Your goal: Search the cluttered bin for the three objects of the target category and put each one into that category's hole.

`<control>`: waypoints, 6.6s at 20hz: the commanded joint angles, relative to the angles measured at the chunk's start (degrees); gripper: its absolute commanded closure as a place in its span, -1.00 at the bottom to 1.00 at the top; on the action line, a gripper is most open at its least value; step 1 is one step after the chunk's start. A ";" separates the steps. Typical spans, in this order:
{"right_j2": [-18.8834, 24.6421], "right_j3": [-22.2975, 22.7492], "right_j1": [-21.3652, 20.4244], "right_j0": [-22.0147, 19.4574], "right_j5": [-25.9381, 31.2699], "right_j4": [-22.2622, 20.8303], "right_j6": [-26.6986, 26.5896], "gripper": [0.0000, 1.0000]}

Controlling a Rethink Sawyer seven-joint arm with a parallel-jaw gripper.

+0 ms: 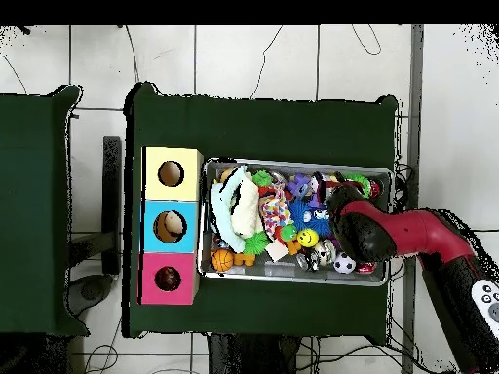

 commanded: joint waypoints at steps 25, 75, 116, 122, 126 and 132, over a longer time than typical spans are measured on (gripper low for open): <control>-4.44 -10.62 6.82 2.46 8.72 -10.29 -19.24 -1.00; -16.16 -5.92 8.94 7.97 26.58 4.25 -12.25 -1.00; -28.05 -0.15 5.59 15.79 17.63 12.55 0.07 -1.00; -27.78 -2.67 6.17 14.86 5.63 9.13 -0.94 -1.00; -27.09 -3.88 6.94 13.92 3.74 9.68 -2.94 -1.00; -25.76 -5.52 8.01 13.21 3.94 11.12 -5.29 -1.00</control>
